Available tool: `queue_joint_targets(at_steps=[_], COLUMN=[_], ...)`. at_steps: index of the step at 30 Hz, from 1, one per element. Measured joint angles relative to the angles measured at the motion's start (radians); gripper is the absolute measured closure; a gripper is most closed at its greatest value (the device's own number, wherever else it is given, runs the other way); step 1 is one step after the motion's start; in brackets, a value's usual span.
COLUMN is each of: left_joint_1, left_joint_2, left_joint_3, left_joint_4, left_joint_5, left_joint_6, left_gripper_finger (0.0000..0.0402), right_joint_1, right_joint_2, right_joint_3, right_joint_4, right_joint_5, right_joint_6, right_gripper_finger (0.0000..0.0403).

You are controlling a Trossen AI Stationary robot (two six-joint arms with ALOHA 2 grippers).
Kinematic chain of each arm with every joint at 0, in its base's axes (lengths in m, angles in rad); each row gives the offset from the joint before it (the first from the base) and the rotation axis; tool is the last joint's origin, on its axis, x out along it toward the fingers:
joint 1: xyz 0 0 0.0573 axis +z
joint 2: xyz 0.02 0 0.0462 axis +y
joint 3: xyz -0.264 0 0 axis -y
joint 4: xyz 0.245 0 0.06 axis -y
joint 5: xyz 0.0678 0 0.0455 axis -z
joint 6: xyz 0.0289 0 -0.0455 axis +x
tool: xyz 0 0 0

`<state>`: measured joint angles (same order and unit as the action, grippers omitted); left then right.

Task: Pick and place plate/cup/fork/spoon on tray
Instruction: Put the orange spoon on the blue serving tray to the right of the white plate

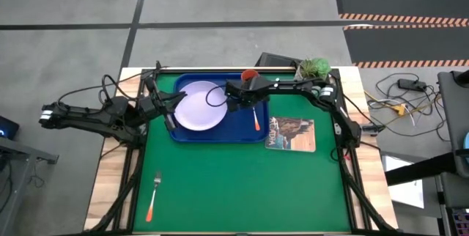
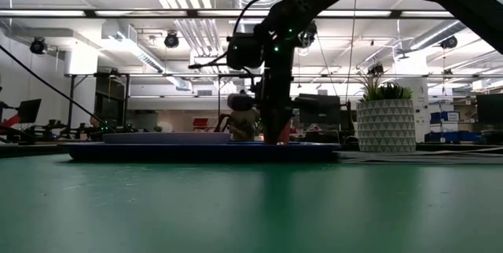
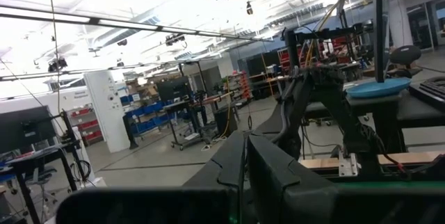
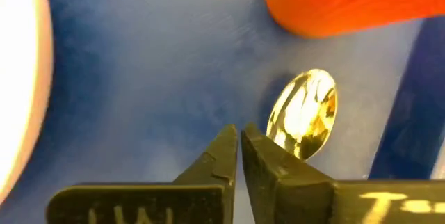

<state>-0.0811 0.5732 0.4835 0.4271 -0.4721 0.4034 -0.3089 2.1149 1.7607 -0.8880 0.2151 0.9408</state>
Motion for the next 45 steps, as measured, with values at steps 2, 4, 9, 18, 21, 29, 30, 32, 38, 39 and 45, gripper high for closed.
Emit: queue_joint_targets(at_steps=[2, 4, 9, 18, 21, 29, 30, 32, 38, 39, 45], left_joint_1=[0.000, 0.000, 0.000, 0.000, 0.000, 0.000, 0.000, 0.000, 0.000, 0.000, 0.000], left_joint_2=[0.000, 0.000, 0.000, 0.000, 0.000, 0.000, 0.000, 0.000, 0.000, 0.000, 0.000], left_joint_3=[0.000, 0.000, 0.000, 0.000, 0.000, 0.000, 0.000, 0.000, 0.000, 0.000, 0.000], left_joint_4=[0.000, 0.000, 0.000, 0.000, -0.001, -0.001, -0.001, -0.001, -0.001, -0.001, -0.002], left_joint_5=[0.000, 0.000, 0.000, 0.000, 0.000, 0.000, 0.000, 0.000, 0.000, 0.000, 0.000], left_joint_6=[0.000, 0.000, 0.000, 0.000, 0.000, 0.000, 0.000, 0.000, 0.000, 0.000, 0.000], left_gripper_finger=[0.0401, 0.0401, 0.0401, 0.0401, 0.0401, 0.0401, 0.0401, 0.0401, 0.0401, 0.0401, 0.0401], right_joint_1=[0.004, 0.005, 0.006, 0.006, 0.006, 0.005, 0.005, 0.005, 0.005, 0.005, 0.026], right_joint_2=[0.009, 0.017, 0.038, 0.041, 0.041, 0.041, 0.041, 0.041, 0.041, 0.040, 0.015], right_joint_3=[0.000, 0.000, 0.000, 0.000, 0.000, 0.000, 0.000, -0.001, -0.001, -0.001, 0.014], right_joint_4=[0.005, 0.009, 0.022, 0.008, 0.002, -0.017, -0.025, -0.034, -0.035, -0.036, -0.059], right_joint_5=[0.032, 0.051, 0.070, 0.076, 0.076, 0.077, 0.077, 0.079, 0.081, 0.081, 0.074], right_joint_6=[-0.002, -0.009, -0.012, -0.017, -0.024, -0.048, -0.054, -0.062, -0.071, -0.079, -0.132], right_gripper_finger=[0.0393, 0.0394, 0.0394, 0.0394, 0.0394, 0.0394, 0.0394, 0.0394, 0.0394, 0.0394, 0.0394])
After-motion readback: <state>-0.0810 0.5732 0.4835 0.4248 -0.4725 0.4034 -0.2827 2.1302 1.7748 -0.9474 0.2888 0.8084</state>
